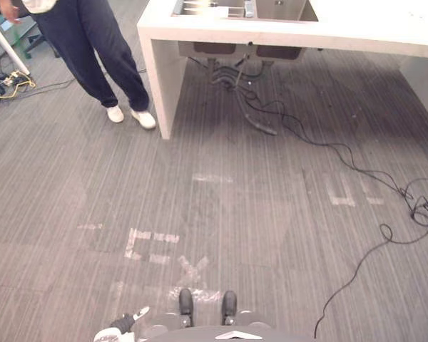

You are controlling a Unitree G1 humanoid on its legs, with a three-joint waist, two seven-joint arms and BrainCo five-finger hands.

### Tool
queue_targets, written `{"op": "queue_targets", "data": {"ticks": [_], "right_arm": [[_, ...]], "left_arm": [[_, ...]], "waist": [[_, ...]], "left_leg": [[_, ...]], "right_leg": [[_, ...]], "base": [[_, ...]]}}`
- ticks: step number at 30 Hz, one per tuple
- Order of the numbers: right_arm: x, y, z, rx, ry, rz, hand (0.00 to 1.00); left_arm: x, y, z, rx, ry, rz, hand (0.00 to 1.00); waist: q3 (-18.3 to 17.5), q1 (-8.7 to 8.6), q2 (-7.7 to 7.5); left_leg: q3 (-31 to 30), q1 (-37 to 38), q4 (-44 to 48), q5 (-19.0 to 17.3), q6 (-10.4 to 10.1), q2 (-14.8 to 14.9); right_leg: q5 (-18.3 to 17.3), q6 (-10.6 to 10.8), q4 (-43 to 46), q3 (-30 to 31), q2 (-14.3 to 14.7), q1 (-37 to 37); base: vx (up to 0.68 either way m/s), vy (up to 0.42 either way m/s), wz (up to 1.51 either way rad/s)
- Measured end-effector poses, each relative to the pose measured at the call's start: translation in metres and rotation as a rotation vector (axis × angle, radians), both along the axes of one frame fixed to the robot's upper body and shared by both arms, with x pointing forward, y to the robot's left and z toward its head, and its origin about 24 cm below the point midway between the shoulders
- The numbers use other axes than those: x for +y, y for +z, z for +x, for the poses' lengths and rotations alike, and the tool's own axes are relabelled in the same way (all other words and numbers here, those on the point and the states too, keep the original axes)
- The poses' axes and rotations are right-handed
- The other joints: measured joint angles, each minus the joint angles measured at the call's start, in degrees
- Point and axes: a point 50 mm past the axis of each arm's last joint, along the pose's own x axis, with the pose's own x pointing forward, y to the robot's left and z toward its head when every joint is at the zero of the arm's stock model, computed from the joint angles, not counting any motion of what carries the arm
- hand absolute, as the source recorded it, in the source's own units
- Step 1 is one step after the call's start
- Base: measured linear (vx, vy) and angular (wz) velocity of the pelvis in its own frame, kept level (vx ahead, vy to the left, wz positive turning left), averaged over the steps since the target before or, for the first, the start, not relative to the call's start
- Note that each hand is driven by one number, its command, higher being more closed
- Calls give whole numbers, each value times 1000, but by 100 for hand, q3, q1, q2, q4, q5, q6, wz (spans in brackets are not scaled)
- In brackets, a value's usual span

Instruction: Walk over to the sink, pick up the cup, carry it to the dishwasher, place the cup inside the dishwasher, then close the dishwasher door

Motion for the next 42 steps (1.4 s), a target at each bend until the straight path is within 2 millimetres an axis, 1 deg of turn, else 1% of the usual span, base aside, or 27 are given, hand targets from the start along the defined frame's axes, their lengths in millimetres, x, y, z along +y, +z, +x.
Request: {"op": "queue_targets", "data": {"ticks": [2,4,8,10,13,15,20,21,26,28,30,31,32,33,34,35,36,37,38,39,40,41,42], "right_arm": [[5,4,23,-88,63,7,0],[9,6,33,-134,84,23,0],[16,9,45,-193,137,50,0],[21,10,48,-212,151,72,0],[24,10,49,-237,165,92,0],[25,11,50,-271,209,94,0],[27,14,51,-347,234,108,0],[28,15,50,-360,237,111,0],[33,14,44,-411,199,164,0],[32,15,41,-421,194,166,0],[31,14,40,-420,190,165,0],[30,13,37,-406,177,166,0],[30,13,37,-404,175,165,0],[27,12,35,-393,153,170,0],[26,12,34,-385,144,171,0],[26,10,30,-367,143,179,0],[22,10,29,-356,149,184,0],[20,11,28,-352,153,184,0],[18,10,26,-346,158,187,0],[19,9,22,-345,139,200,0],[20,9,21,-343,145,209,0],[21,7,17,-331,142,225,0],[21,7,17,-333,128,238,0]], "left_arm": [[-1,3,12,-43,-11,36,0],[-4,5,20,-72,-29,40,0],[-18,5,25,-120,-4,-2,0],[-18,5,25,-125,16,-12,0],[-18,4,22,-138,76,-32,0],[-17,3,19,-145,167,-59,0],[-17,2,12,-177,293,-101,0],[-16,2,10,-179,305,-98,0],[-12,2,6,-184,341,-84,0],[-12,1,4,-174,364,-68,0],[-11,1,3,-167,371,-58,0],[-11,0,2,-163,372,-54,0],[-12,0,2,-162,372,-55,0],[-11,0,2,-162,371,-54,0],[-11,0,1,-162,371,-52,0],[-9,1,2,-164,371,-47,0],[-8,1,3,-173,375,-44,0],[-8,1,3,-176,379,-42,0],[-4,2,3,-190,399,-33,0],[0,3,3,-202,426,-24,0],[1,3,2,-200,437,-20,0],[0,3,1,-190,448,-9,0],[-2,3,2,-188,462,-6,0]], "waist": [[2,3,-52],[1,-6,-67],[-1,65,-90],[-1,60,-91],[0,50,-91],[4,51,-102],[-14,55,-139],[-42,49,-159],[-115,55,-242],[-126,48,-232],[-148,46,-256],[-150,42,-245],[-153,43,-242],[-150,36,-253],[-152,27,-279],[-145,10,-320],[-113,20,-311],[-67,5,-278],[46,3,-312],[61,-1,-360],[66,-15,-370],[72,-54,-366],[112,-78,-324]], "left_leg": [[-38,56,32,-11,21,-23],[-145,179,32,-11,21,-63],[-159,391,27,-11,21,-102],[-162,409,-4,-11,21,-99],[-156,445,-15,-19,20,-75],[-155,509,-18,-44,31,-54],[-149,508,-19,-65,35,-64],[-147,519,-19,-91,74,-71],[-145,573,-19,-115,108,-104],[-145,624,-19,-133,135,-124],[-147,673,-18,-156,149,-142],[-154,720,-12,-240,201,-161],[-156,723,-12,-266,219,-165],[-161,757,12,-342,226,-193],[-159,786,24,-365,252,-218],[-161,807,157,-448,339,-271],[-139,707,589,-674,380,-270],[-134,645,830,-832,408,-257],[-120,623,1295,-1148,434,-258],[-105,642,1587,-1385,414,-237],[-103,686,1629,-1436,405,-213],[-135,756,1592,-1466,377,-157],[-188,821,1569,-1489,337,-73]], "right_leg": [[-17,25,-74,-46,0,112],[-50,73,-117,-121,-32,290],[-136,142,-71,-134,-78,505],[-208,114,22,-139,-82,490],[-254,93,115,-165,-71,489],[-303,110,177,-163,-67,513],[-268,91,118,-162,-88,567],[-267,93,63,-167,-88,611],[-261,103,-7,-162,-106,712],[-257,109,-6,-152,-119,769],[-269,130,5,-149,-130,829],[-390,212,190,-167,-174,799],[-448,221,279,-175,-189,765],[-741,292,796,-226,-303,567],[-899,320,1124,-242,-389,466],[-1189,466,1958,-237,-582,185],[-1312,512,2935,-177,-741,-201],[-1328,427,3492,-139,-829,-400],[-1320,118,4916,-75,-1059,-842],[-1489,63,5781,-13,-1129,-1165],[-1597,85,5879,-1,-1110,-1234],[-1796,104,5591,-20,-1047,-1308],[-1899,104,4966,-104,-943,-1357]], "base": [[110,-5,6],[113,5,20],[16,19,8],[-69,12,8],[-93,9,7],[-127,13,1],[-120,37,1],[-70,47,6],[-2,32,5],[55,29,0],[96,21,1],[86,12,1],[117,28,6],[96,30,9],[141,41,18],[167,53,15],[168,57,12],[169,49,2],[176,14,-6],[181,-4,-8],[198,-26,-4],[229,-48,10],[301,-78,12]]}}
